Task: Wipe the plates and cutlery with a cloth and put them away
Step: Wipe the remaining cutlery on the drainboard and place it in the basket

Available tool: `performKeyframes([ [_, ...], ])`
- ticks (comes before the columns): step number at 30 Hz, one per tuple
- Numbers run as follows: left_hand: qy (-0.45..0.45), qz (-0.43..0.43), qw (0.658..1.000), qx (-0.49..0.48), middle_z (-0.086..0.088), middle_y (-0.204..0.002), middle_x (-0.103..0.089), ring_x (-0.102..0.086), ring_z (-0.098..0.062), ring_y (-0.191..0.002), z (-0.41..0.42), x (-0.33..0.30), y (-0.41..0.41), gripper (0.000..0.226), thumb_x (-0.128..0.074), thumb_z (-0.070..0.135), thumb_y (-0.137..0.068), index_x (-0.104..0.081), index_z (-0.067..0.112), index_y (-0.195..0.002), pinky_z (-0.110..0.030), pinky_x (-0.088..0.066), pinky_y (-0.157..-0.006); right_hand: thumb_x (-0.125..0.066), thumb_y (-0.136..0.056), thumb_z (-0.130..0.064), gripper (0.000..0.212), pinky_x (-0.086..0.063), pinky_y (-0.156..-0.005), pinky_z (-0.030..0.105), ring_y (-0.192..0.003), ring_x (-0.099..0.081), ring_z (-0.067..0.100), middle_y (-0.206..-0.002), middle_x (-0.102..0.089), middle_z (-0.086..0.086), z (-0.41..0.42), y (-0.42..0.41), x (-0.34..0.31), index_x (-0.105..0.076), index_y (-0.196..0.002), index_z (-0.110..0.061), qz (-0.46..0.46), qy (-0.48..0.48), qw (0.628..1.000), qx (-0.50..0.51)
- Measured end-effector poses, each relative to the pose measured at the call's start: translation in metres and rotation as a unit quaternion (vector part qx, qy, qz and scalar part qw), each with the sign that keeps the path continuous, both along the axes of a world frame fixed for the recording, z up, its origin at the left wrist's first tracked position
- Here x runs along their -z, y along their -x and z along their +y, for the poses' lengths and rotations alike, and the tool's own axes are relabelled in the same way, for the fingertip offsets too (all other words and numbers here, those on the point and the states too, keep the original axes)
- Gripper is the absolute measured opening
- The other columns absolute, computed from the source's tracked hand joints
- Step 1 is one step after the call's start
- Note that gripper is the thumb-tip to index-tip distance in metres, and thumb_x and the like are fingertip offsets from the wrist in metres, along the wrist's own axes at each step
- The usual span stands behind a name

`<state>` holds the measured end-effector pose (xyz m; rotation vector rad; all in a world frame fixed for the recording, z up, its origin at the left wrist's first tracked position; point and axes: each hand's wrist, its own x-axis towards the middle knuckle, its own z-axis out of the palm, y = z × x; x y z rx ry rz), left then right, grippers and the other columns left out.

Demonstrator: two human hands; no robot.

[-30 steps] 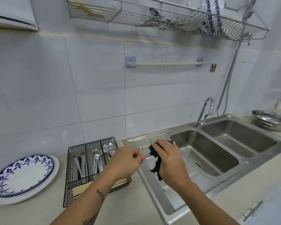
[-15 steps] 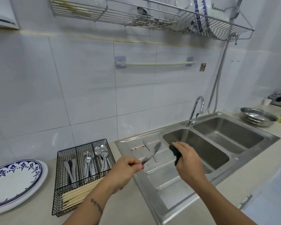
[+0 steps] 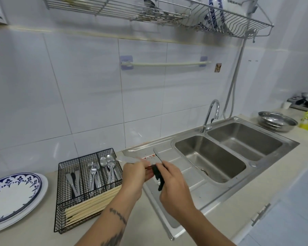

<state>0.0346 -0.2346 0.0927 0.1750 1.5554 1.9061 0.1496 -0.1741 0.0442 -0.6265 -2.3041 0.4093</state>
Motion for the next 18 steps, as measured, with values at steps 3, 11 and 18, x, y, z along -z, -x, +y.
performKeyframes([
  [3,-0.025,-0.055,0.998,-0.022,-0.021,-0.08,-0.07,-0.073,-0.035,-0.082,-0.008,-0.007,0.006,0.012,-0.05,-0.004,-0.093,-0.059,0.001,-0.086,-0.036,-0.06,-0.072,-0.07,-0.062,0.012,0.078,-0.051,-0.091,0.04,-0.114,-0.042,0.016,-0.13,-0.052,0.001,0.01,-0.008,0.014,-0.05,-0.132,-0.016,-0.026,-0.032,0.999,0.023],
  [11,0.009,0.011,0.999,0.035,-0.009,-0.07,-0.074,-0.073,-0.019,-0.062,-0.013,-0.005,0.01,0.011,-0.053,0.002,-0.094,-0.06,0.007,-0.087,-0.029,-0.05,-0.063,-0.056,-0.073,0.012,0.062,-0.039,-0.102,0.045,-0.122,-0.046,0.02,-0.13,-0.051,0.0,0.007,0.007,-0.005,-0.054,-0.129,-0.014,-0.034,-0.086,0.995,-0.028],
  [18,0.059,0.067,0.996,0.013,-0.012,-0.065,-0.071,-0.07,-0.018,-0.056,-0.024,0.006,0.027,0.019,-0.054,0.0,-0.093,-0.058,0.008,-0.077,-0.027,-0.044,-0.054,-0.066,-0.071,0.013,0.051,-0.052,-0.076,0.032,-0.099,-0.06,0.024,-0.112,-0.064,-0.002,0.028,-0.007,-0.005,-0.067,-0.113,-0.016,-0.007,-0.046,0.997,0.055],
])
